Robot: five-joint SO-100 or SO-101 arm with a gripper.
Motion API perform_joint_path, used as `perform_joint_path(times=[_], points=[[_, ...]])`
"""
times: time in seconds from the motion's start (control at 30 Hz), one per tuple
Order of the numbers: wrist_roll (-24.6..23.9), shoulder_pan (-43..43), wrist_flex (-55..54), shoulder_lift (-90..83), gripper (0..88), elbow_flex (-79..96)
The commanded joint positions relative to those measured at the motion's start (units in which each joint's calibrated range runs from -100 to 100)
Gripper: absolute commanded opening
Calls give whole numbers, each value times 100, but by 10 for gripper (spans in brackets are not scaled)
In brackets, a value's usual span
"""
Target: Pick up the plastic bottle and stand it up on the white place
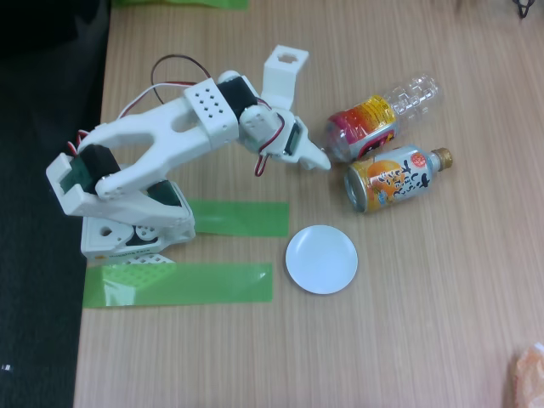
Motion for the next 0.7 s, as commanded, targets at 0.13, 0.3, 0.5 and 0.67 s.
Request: perform_joint_path(times=[0.13,0.3,0.5,0.67], points=[[8,71,29,-6,340,-726],[-427,-47,114,27,339,-1206],[-805,-662,878,78,317,-1423],[-1236,-892,861,78,236,-1432]])
